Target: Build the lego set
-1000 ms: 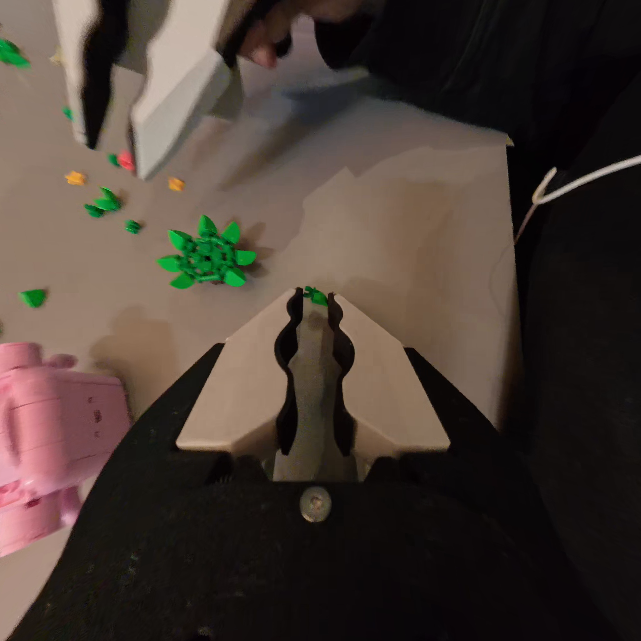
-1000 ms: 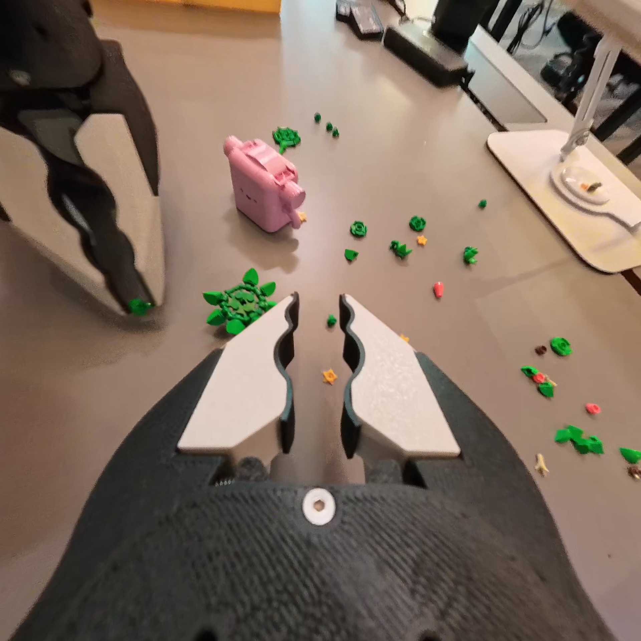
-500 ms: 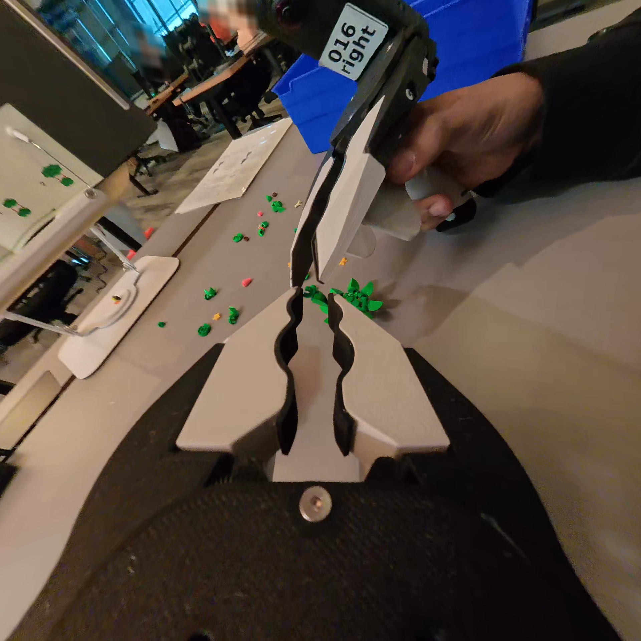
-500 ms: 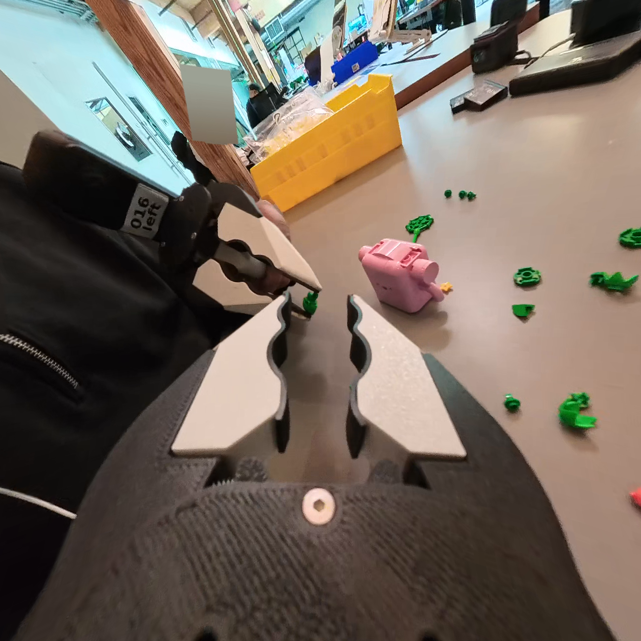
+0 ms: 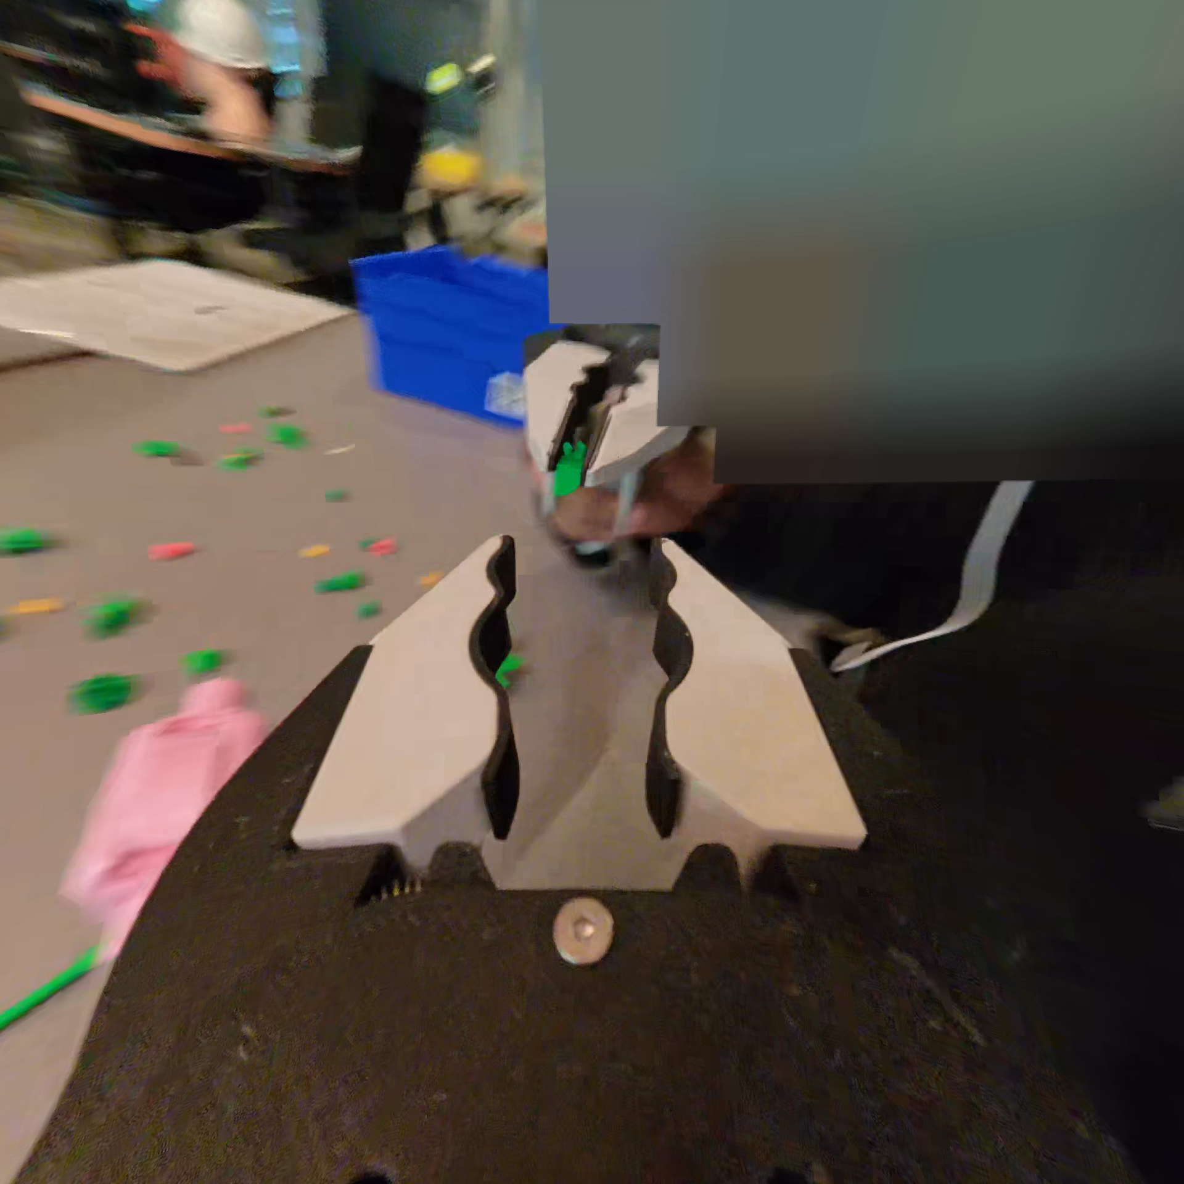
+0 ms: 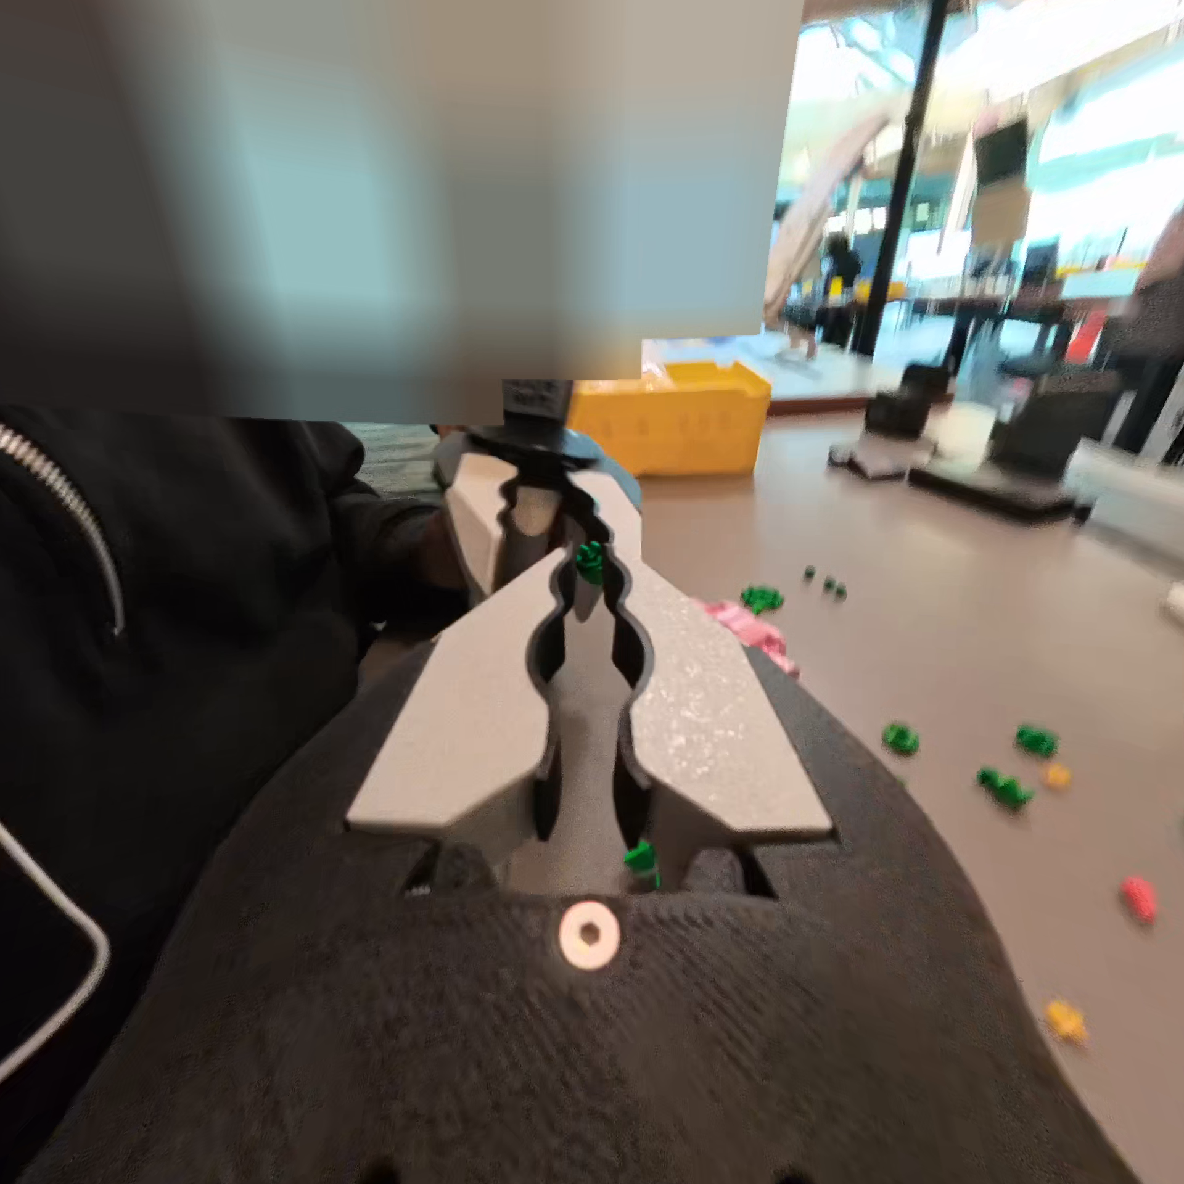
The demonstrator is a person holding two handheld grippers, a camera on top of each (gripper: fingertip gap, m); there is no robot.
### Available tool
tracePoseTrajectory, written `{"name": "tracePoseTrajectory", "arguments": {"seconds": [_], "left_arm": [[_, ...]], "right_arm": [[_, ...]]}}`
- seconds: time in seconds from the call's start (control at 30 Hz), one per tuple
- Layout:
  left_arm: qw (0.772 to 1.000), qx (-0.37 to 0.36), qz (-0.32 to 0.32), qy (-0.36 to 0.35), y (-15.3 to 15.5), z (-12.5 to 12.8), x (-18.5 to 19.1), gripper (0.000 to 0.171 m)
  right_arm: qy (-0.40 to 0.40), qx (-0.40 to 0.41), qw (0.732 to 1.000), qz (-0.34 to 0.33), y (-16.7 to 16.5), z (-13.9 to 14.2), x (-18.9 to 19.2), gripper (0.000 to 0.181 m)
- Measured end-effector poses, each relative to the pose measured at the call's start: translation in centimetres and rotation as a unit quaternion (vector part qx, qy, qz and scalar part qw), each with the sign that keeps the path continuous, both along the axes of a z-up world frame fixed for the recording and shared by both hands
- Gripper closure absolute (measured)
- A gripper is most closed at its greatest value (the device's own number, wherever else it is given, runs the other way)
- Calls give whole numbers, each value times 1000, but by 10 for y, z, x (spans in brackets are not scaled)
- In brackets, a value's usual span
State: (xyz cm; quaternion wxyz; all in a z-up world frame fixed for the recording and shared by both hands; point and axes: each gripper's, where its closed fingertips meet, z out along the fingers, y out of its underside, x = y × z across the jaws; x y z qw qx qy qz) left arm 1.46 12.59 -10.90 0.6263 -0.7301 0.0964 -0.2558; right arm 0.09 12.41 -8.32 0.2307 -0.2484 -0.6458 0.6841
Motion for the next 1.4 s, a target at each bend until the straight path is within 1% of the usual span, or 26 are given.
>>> {"name": "tracePoseTrajectory", "arguments": {"seconds": [0.03,0.1,0.17,0.27,0.33,0.37,0.53,0.67,0.8,1.0,1.03,1.07,1.1,1.13,1.2,1.33,1.4], "left_arm": [[996,17,-51,-73,-7,12,7,133],[970,33,-140,-196,-19,30,13,134],[940,19,-190,-282,-23,35,14,132],[891,-18,-279,-357,-31,37,28,128],[870,-26,-315,-379,-36,40,36,128],[866,-29,-320,-383,-37,40,39,125],[869,-29,-303,-391,-33,38,32,131],[861,-42,-291,-415,-29,33,22,149],[862,-64,-282,-417,-25,26,23,167],[864,-69,-274,-417,-23,24,21,169],[866,-67,-271,-415,-23,24,20,170],[867,-61,-269,-415,-23,25,18,170],[870,-55,-261,-414,-22,26,15,170],[875,-49,-250,-412,-21,26,12,170],[884,-36,-232,-404,-20,27,6,170],[912,-26,-191,-361,-15,23,3,170],[917,-29,-189,-351,-15,21,6,170]], "right_arm": [[44,21,999,4,-6,6,6,176],[122,57,991,-1,-16,15,14,175],[167,94,982,3,-25,15,18,176],[204,121,971,14,-32,11,22,176],[211,127,969,30,-35,8,25,176],[211,127,968,37,-37,7,26,176],[213,149,965,31,-35,3,25,176],[220,169,960,26,-35,0,25,176],[223,185,957,28,-36,-2,26,176],[224,203,953,17,-33,-4,24,175],[222,205,953,11,-31,-4,23,169],[217,202,955,6,-30,-4,22,160],[210,194,958,0,-27,-2,20,154],[204,185,961,-5,-25,0,19,152],[188,165,968,-11,-21,3,18,153],[159,150,976,-7,-20,1,15,156],[158,159,975,-8,-21,-2,15,158]]}}
